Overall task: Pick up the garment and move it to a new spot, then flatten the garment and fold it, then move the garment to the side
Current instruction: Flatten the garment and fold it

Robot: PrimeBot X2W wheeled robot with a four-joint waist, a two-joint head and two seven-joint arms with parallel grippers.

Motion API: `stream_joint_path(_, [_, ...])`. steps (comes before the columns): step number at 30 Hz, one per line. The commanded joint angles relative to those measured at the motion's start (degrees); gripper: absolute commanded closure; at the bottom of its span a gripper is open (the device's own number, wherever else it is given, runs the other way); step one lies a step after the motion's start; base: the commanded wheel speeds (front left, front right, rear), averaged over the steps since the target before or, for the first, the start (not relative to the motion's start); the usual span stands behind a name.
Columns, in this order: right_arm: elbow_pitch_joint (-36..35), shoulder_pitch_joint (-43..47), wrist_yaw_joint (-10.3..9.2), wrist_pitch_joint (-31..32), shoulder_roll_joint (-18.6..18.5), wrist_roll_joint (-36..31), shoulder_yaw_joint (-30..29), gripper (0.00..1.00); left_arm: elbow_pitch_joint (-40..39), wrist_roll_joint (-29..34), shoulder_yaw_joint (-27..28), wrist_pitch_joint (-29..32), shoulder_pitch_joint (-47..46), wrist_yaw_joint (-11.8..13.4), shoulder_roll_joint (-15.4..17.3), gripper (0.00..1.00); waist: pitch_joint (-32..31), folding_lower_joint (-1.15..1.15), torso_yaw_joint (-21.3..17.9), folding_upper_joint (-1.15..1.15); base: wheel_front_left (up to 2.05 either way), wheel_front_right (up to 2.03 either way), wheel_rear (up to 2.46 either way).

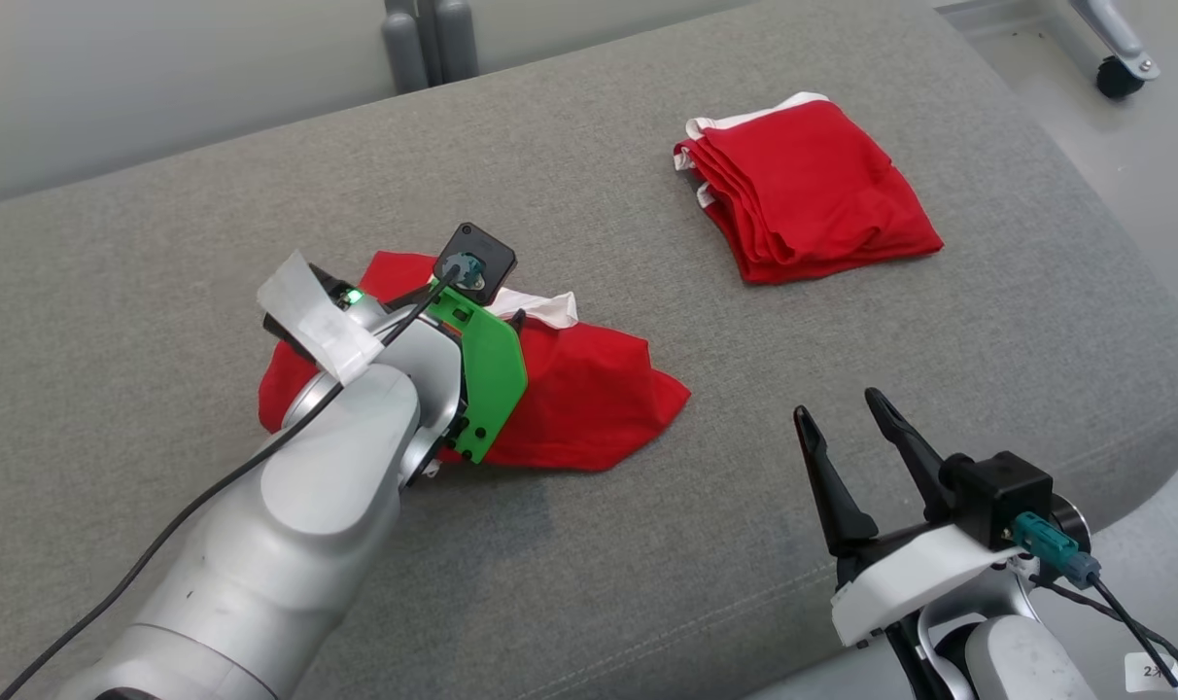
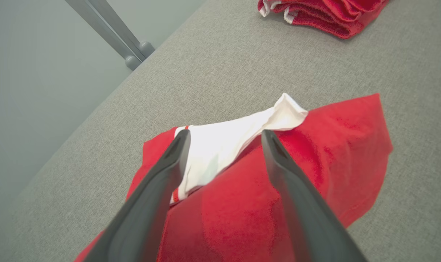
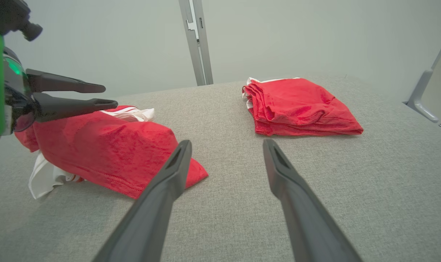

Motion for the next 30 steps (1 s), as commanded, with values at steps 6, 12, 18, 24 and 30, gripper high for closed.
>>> stream_joint_path(6, [0.63,-0.81,-0.06,-1.16,0.03,0.67,0.37,0.0,2.68,0.89,-1.84,1.33,-1.91,-0.94,1.06,0.0,2.2,0.0,-2.75,0.0,0.0,0.0,0.0])
stream_joint_path(12, [1.37,-1.33,-0.06,-1.78,0.03,1.32,1.21,0.0,5.07,1.06,-2.51,1.22,-3.3,-1.01,0.94,0.0,2.81,0.0,-3.66,0.0,0.0,0.0,0.0])
stream_joint_path(18, [2.28,-1.96,-0.06,-2.47,0.02,1.9,1.86,0.0,7.39,0.27,-2.8,0.5,-4.41,-1.28,0.47,0.59,3.65,0.0,-4.76,0.0,0.0,0.0,0.0])
stream_joint_path(24, [3.14,-2.46,-0.06,-3.18,0.03,2.13,1.58,0.0,8.67,-1.47,-1.33,-3.0,-5.55,-0.8,-0.49,1.0,4.4,0.0,-5.5,0.0,0.0,0.0,0.0])
stream_joint_path(30, [3.61,-2.6,-0.06,-3.43,0.03,1.96,1.06,0.0,7.0,-2.96,1.48,-11.13,-9.09,0.38,-1.31,1.0,4.07,0.0,-4.6,0.0,0.0,0.0,0.0])
